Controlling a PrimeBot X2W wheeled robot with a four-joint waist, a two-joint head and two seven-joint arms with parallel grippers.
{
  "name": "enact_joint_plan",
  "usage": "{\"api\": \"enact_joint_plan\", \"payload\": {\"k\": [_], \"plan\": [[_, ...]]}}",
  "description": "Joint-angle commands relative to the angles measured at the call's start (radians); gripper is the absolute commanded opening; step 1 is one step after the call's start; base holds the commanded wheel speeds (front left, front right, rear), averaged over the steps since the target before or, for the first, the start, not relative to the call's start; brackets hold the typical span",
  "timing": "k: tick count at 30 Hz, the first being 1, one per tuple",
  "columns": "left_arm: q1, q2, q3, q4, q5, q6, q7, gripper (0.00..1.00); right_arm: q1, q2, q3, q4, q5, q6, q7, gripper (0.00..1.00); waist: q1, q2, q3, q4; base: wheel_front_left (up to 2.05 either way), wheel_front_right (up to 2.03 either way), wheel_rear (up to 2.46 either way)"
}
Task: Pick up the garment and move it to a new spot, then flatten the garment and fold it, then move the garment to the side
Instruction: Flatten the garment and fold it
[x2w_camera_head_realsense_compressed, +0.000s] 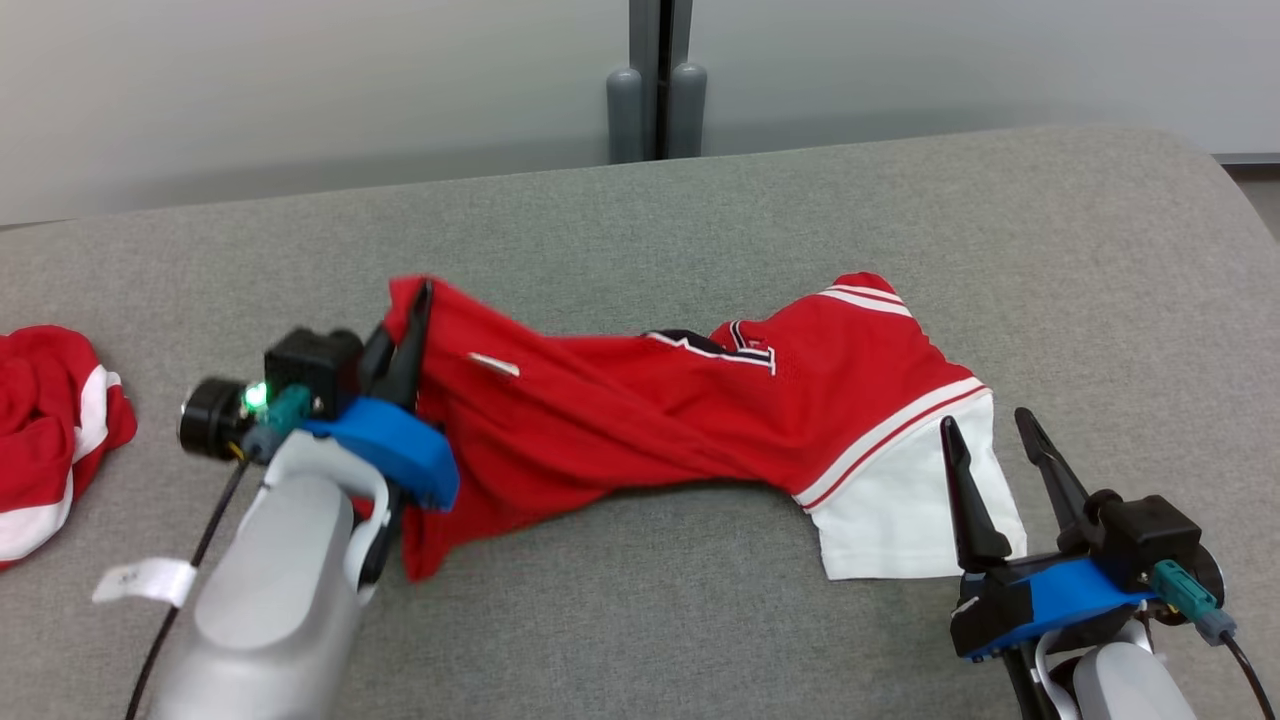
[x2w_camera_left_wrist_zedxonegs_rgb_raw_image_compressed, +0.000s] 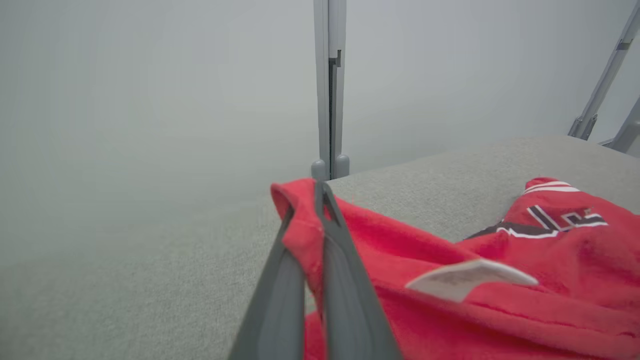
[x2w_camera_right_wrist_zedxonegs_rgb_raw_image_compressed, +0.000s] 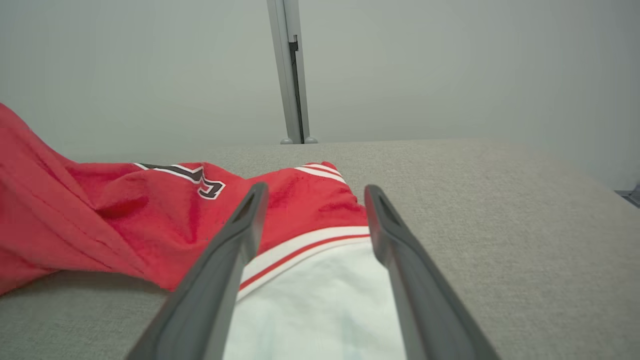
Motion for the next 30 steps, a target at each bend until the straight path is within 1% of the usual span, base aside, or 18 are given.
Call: {"api": "enact_joint_plan", "payload": {"k": [1,6,11,17,25,30], "plan": [[-0.045,0.004,-0.001,-0.01,-0.003,0.0,-0.004,0.0,-0.011,-0.001,-0.005,0.006,0.011,0.001,-0.005,1.0,0.0,0.0,0.0,-0.003,0.0,0.0,0.0],[-0.118,-0.006,-0.003,-0.04,0.001,0.0,-0.005,0.0,-0.01,-0.001,-0.015,0.017,0.011,0.001,-0.008,1.0,0.0,0.0,-0.006,-0.007,0.0,0.0,0.0],[-0.09,-0.022,-0.012,-0.081,0.008,0.0,-0.005,0.0,0.008,-0.001,-0.02,0.024,0.015,0.001,-0.008,1.0,0.0,0.0,-0.023,0.012,0.0,0.0,0.0],[0.058,-0.026,-0.027,-0.137,0.006,0.002,-0.004,0.0,0.026,-0.001,-0.021,0.035,0.016,0.001,-0.01,1.0,0.0,0.0,-0.048,0.055,0.0,0.0,0.0],[0.331,-0.003,-0.02,-0.256,-0.002,0.027,-0.004,0.0,0.044,-0.001,-0.03,0.042,0.004,0.001,-0.01,1.0,0.0,0.0,-0.076,0.133,0.0,0.0,0.0],[0.456,-0.004,-0.015,-0.32,-0.012,0.04,-0.004,0.0,0.041,-0.001,-0.032,0.045,0.0,0.001,-0.01,1.0,0.0,0.0,-0.08,0.173,0.0,0.0,0.0]]}}
